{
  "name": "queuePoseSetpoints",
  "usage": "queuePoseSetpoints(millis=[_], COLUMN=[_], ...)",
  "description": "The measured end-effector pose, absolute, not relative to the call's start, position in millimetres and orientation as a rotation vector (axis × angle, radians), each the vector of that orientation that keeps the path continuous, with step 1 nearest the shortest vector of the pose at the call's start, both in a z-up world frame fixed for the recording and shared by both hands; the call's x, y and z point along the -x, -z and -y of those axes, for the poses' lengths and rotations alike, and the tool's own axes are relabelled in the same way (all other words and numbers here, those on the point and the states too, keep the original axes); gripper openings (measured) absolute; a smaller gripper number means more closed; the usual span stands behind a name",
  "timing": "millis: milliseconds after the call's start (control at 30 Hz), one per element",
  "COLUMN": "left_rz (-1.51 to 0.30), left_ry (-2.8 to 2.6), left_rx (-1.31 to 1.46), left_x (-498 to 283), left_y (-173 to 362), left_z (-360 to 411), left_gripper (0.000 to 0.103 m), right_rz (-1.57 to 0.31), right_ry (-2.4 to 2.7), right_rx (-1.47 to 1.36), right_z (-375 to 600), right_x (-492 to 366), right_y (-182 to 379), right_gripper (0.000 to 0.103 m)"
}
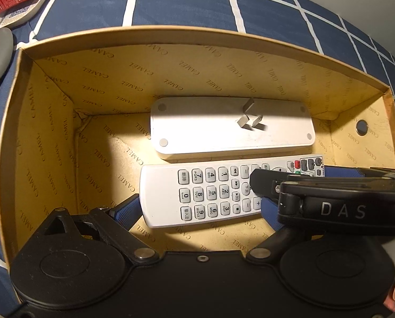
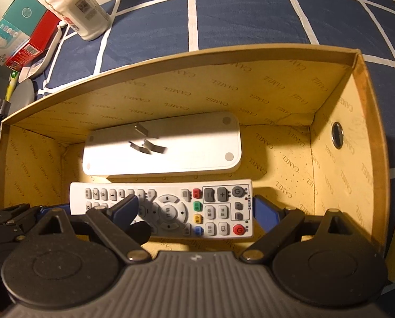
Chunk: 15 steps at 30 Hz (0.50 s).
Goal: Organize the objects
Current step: 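Lower the TV remote into the box and open the right gripper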
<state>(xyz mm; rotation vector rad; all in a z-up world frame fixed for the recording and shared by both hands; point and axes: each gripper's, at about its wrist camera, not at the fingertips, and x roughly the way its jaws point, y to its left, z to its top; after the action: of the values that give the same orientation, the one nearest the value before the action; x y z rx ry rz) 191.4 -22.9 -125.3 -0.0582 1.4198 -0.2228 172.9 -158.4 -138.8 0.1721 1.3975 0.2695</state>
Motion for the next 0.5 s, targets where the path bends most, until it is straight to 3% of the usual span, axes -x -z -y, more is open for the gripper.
queuePoseSetpoints(millis=[500], left_rz=[-1.433], left_ry=[0.237], left_rx=[0.065], left_x=[-196.8], left_y=[135.1], left_z=[21.7], left_gripper=[0.094], right_rz=[-1.415], right_ry=[-0.246], right_rx=[-0.163], right_z=[155.2], right_x=[-180.0], right_y=[147.2], right_gripper=[0.092])
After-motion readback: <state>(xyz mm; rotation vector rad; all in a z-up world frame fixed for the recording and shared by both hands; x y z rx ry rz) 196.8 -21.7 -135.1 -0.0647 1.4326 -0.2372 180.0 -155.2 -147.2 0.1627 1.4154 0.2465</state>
